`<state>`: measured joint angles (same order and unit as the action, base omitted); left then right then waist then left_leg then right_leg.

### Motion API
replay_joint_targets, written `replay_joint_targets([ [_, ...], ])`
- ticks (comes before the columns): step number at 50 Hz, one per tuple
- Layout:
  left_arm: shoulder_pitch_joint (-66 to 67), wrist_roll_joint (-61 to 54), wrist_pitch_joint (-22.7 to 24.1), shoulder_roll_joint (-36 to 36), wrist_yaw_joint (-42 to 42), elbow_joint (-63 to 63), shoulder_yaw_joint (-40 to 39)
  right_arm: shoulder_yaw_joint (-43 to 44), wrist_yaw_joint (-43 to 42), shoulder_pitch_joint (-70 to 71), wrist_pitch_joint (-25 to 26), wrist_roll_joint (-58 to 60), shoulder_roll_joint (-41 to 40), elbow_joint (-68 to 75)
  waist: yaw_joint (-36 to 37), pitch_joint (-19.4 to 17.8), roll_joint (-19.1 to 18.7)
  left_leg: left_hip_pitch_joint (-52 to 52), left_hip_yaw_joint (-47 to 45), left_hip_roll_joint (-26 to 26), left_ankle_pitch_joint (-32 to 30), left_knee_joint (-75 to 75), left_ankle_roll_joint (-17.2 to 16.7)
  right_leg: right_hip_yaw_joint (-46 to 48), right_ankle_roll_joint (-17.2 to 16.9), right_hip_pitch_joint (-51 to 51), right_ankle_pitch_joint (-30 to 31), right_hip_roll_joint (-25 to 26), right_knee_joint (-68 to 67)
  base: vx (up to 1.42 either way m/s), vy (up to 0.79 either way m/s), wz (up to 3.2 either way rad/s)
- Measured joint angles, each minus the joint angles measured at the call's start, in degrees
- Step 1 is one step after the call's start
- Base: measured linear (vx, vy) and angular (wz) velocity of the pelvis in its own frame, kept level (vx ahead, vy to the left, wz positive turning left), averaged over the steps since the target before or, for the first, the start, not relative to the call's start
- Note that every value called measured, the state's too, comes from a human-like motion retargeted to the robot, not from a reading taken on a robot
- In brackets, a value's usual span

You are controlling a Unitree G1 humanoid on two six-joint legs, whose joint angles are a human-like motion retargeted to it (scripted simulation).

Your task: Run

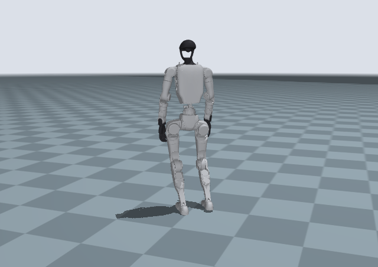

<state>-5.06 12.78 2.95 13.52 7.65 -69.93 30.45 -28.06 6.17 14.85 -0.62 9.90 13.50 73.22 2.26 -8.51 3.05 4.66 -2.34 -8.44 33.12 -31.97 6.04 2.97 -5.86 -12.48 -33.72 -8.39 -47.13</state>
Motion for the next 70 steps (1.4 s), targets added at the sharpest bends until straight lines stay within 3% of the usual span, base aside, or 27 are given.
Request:
replay_joint_targets([
  [5, 0.3, 0.4, 0.2, -0.6, 0.1, -2.7, 0.6, 2.9, -0.7, -0.3, -1.0, -4.4, 0.5, -0.4, -4.7, -1.3, 1.8, -2.0, 0.4, -4.8, -0.3, 3.3, 1.1, -1.7, 1.0, -11.3, 3.7, -5.8, -22.0, 0.14, 0.10, 0.20],
  [9, -0.5, 0.9, -0.5, 0.4, 0.0, -3.3, -0.3, 5.4, 0.3, -3.3, -0.6, -6.6, 1.3, 0.5, -8.8, -1.6, 2.3, -7.0, 2.8, -6.9, -3.6, 12.8, 1.5, -3.8, 1.5, -20.9, 6.0, -6.0, -29.0, 0.26, 0.08, 0.28],
  [13, -2.7, 0.0, -0.4, 2.0, -0.8, -1.9, -2.4, 7.4, 2.0, -7.4, -0.1, -6.9, 2.1, 2.9, -11.9, -3.3, 0.4, -11.0, 5.1, -4.7, -2.7, 16.2, 1.1, -3.3, 0.8, -26.5, 8.2, -2.2, -21.9, 0.37, 0.03, 0.28],
  [21, -10.1, -2.4, 1.5, 4.9, -2.2, 3.1, -4.4, 10.0, 5.4, -15.3, 1.5, -5.3, 2.8, 7.2, -13.0, -6.3, -2.9, -14.0, 8.0, -0.3, 5.0, 9.4, -0.7, -3.3, -4.2, -30.2, 16.0, 4.8, 4.3, 0.50, -0.07, 0.13],
  [25, -11.6, -3.5, 1.3, 5.2, -3.1, 5.0, -4.6, 10.4, 5.9, -16.8, 2.2, -4.4, 2.3, 7.8, -12.5, -6.0, -3.7, -15.1, 9.6, 1.1, 7.0, 2.0, -2.3, -2.7, -3.3, -30.4, 19.3, 6.6, -0.3, 0.64, -0.15, 0.00],
  [29, -9.2, -5.4, 0.9, 4.1, -4.0, 5.4, -4.6, 9.8, 3.7, -14.8, 2.1, -4.4, 2.0, 6.2, -11.1, -5.0, -7.3, -12.5, 12.5, 4.4, -2.0, -14.1, -8.4, -0.6, 0.9, -26.6, 19.0, 12.3, -3.9, 0.66, -0.16, -0.26],
  [31, -7.2, -5.5, 0.7, 3.0, -3.9, 5.2, -4.3, 8.9, 1.9, -12.9, 1.8, -5.0, 2.1, 3.9, -9.6, -3.9, -9.7, -7.0, 12.1, 7.2, -9.8, -27.2, -12.1, 0.4, 3.4, -23.8, 17.4, 16.0, -3.2, 0.63, -0.12, -0.33],
  [33, -5.7, -4.5, 0.4, 1.9, -3.3, 4.7, -4.0, 8.1, 0.1, -10.0, 1.3, -5.8, 2.8, 0.8, -7.7, -2.7, -11.4, 0.5, 10.8, 9.8, -15.8, -40.1, -13.7, 0.8, 5.5, -20.5, 15.2, 18.8, -1.5, 0.68, -0.11, -0.24],
  [35, -4.7, -3.1, -0.2, 1.2, -2.8, 3.9, -3.8, 7.6, -1.9, -6.2, 0.6, -6.6, 3.8, -2.6, -5.5, -1.8, -11.6, 8.7, 8.8, 11.7, -16.0, -49.4, -12.0, 0.3, 6.5, -16.3, 13.1, 20.3, 0.9, 0.74, -0.11, -0.16],
  [38, -2.8, -0.9, -0.6, 0.4, -2.6, 1.6, -4.4, 7.5, -5.1, -0.3, -0.7, -8.1, 5.3, -8.5, -2.0, -1.3, -10.5, 19.9, 6.2, 12.5, -11.5, -52.6, -9.1, -1.3, 6.7, -8.0, 10.0, 20.7, 5.6, 0.82, -0.11, -0.17],
  [42, 1.5, 0.1, -0.6, 0.2, -4.0, -0.9, -6.3, 8.4, -8.9, 6.7, -2.8, -10.2, 7.2, -16.2, 1.9, -1.8, -8.4, 29.9, 2.1, 12.4, -8.7, -38.3, -7.4, -4.2, 7.0, 4.7, 5.4, 19.0, 11.2, 0.94, -0.07, -0.16],
  [47, 6.4, 2.4, -0.5, 0.9, -5.8, -3.5, -8.6, 9.4, -12.5, 14.1, -4.4, -9.5, 9.2, -21.9, 4.2, -1.0, -4.5, 33.3, -1.8, 7.1, -12.4, -4.6, -8.3, -7.0, 5.4, 15.6, 0.8, 15.8, 15.8, 1.02, 0.01, -0.05],
  [50, 9.3, 3.3, -1.2, 0.6, -6.4, -5.4, -9.4, 9.7, -13.9, 14.5, -5.1, -8.8, 8.9, -23.5, 4.3, 0.5, -3.1, 37.0, -3.2, 5.3, -13.2, -8.3, -6.0, -8.2, 3.9, 17.3, -1.5, 15.7, 8.2, 1.03, 0.06, -0.03],
  [52, 10.2, 4.0, -1.9, 0.7, -6.7, -7.4, -10.0, 9.6, -14.4, 12.7, -5.2, -8.4, 8.1, -23.3, 4.5, 1.6, -0.2, 38.0, -5.0, 3.2, -14.5, -15.0, -2.9, -9.2, 0.4, 17.1, 1.8, 13.7, -0.6, 1.06, 0.07, -0.08],
  [55, 9.4, 4.4, -2.6, 1.8, -6.1, -10.2, -10.1, 9.1, -12.9, 7.2, -4.5, -7.4, 4.8, -19.7, 3.5, 2.5, 7.8, 35.5, -8.6, -4.0, -13.1, -19.0, 2.3, -12.2, -8.9, 11.6, 17.7, 8.8, -20.6, 1.02, 0.04, 0.32],
  [57, 7.5, 4.9, -2.8, 2.6, -6.1, -9.3, -9.2, 7.9, -10.3, 4.3, -3.4, -5.7, 2.9, -15.1, 1.6, 3.0, 9.5, 30.8, -7.5, -6.4, -10.6, -16.8, 3.9, -10.7, -8.9, 5.0, 25.1, 6.9, -30.7, 1.02, 0.00, 0.51],
  [61, 1.7, 5.5, -2.8, 3.7, -7.0, -4.0, -7.1, 5.9, -5.2, -2.2, -1.5, -0.6, 0.9, -4.7, -3.0, 2.1, 9.6, 14.7, -2.6, -11.1, -9.5, -3.9, 3.8, -8.4, -3.7, -9.0, 18.8, -1.4, -39.5, 1.03, 0.04, 0.62],
  [65, -6.0, 3.1, -1.1, 5.7, -7.6, 3.5, -6.3, 7.1, -2.2, -10.2, -0.1, 1.5, 1.1, 2.0, -7.3, -0.9, 7.0, -4.4, 5.6, -11.9, -9.7, 9.1, 1.4, -4.9, -1.0, -18.1, 15.4, -5.0, -28.6, 1.07, -0.06, 0.98],
  [70, -16.7, -0.7, 2.3, 10.0, -8.8, 13.1, -6.0, 11.6, -2.1, -17.3, 1.6, -0.8, 1.5, 5.0, -9.5, -3.8, 3.1, -21.4, 12.8, -6.3, -6.3, 18.1, 0.4, -2.3, -7.0, -20.9, 23.0, 0.4, 4.9, 1.08, -0.14, 0.73],
])
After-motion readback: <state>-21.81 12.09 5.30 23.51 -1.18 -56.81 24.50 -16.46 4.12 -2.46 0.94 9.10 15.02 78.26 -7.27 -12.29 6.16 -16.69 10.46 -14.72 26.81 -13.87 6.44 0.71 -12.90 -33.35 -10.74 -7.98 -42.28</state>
